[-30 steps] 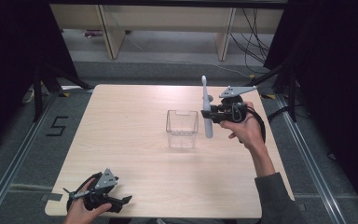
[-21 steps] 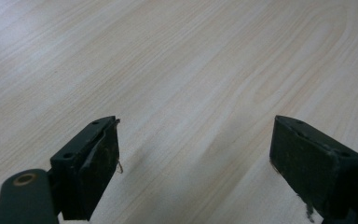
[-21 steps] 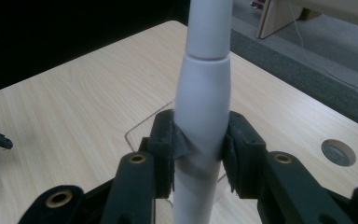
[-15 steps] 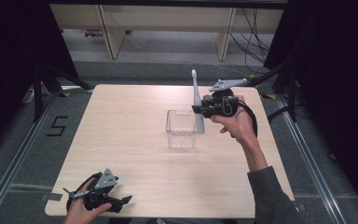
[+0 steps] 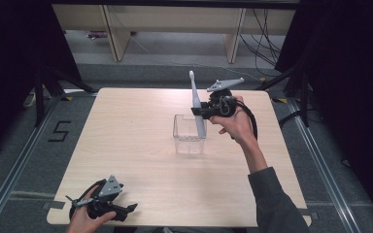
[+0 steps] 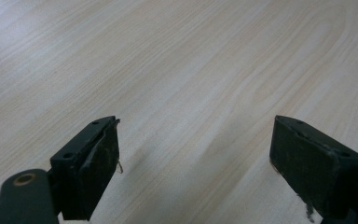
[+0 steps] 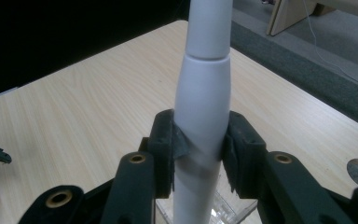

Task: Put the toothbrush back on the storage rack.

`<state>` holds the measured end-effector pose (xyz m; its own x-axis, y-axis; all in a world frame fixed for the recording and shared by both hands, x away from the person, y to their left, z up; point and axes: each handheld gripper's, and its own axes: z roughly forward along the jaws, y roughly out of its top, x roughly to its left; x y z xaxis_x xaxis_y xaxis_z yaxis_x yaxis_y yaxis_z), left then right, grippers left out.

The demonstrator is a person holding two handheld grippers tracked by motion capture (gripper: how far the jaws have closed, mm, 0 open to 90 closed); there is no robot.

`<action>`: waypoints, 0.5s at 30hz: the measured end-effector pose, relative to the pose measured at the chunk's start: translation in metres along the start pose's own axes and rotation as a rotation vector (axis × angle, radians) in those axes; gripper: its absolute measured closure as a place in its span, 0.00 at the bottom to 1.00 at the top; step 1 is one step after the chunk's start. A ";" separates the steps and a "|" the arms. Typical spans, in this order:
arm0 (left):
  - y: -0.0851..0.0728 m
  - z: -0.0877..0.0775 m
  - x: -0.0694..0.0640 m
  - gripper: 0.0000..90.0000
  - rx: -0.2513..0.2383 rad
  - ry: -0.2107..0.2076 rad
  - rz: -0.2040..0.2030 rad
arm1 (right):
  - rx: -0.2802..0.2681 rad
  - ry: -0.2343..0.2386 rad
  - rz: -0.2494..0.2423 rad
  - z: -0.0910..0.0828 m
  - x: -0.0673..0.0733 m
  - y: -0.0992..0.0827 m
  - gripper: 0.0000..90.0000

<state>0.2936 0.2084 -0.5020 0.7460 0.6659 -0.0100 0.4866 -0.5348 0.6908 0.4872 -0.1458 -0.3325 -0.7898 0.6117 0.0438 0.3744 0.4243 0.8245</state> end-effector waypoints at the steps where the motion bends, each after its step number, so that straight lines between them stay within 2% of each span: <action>1: 0.000 0.000 0.000 0.17 -0.001 0.000 0.003 | 0.008 0.001 0.007 0.002 0.000 0.000 0.75; 6: 0.000 0.000 0.000 0.17 0.005 0.006 -0.002 | 0.034 0.005 0.020 0.014 -0.002 0.000 0.75; 7: 0.000 0.000 0.001 0.17 0.008 0.006 0.009 | 0.036 -0.003 0.018 0.017 -0.003 0.000 0.75; 11: 0.000 0.000 -0.001 0.17 -0.004 0.001 -0.001 | 0.062 -0.011 0.004 0.026 -0.006 -0.001 0.75; 12: 0.000 0.000 -0.001 0.17 -0.004 -0.002 -0.001 | 0.075 -0.012 0.030 0.029 -0.006 -0.002 0.75; 14: 0.000 0.000 0.000 0.17 -0.002 -0.002 0.001 | 0.083 -0.009 0.022 0.033 -0.007 -0.004 0.75; 15: 0.000 0.000 0.000 0.17 -0.001 -0.002 0.002 | 0.082 -0.020 0.002 0.035 -0.008 -0.004 0.75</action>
<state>0.2932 0.2082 -0.5017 0.7477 0.6639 -0.0101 0.4846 -0.5354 0.6918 0.5091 -0.1290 -0.3563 -0.7793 0.6258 0.0338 0.4156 0.4756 0.7753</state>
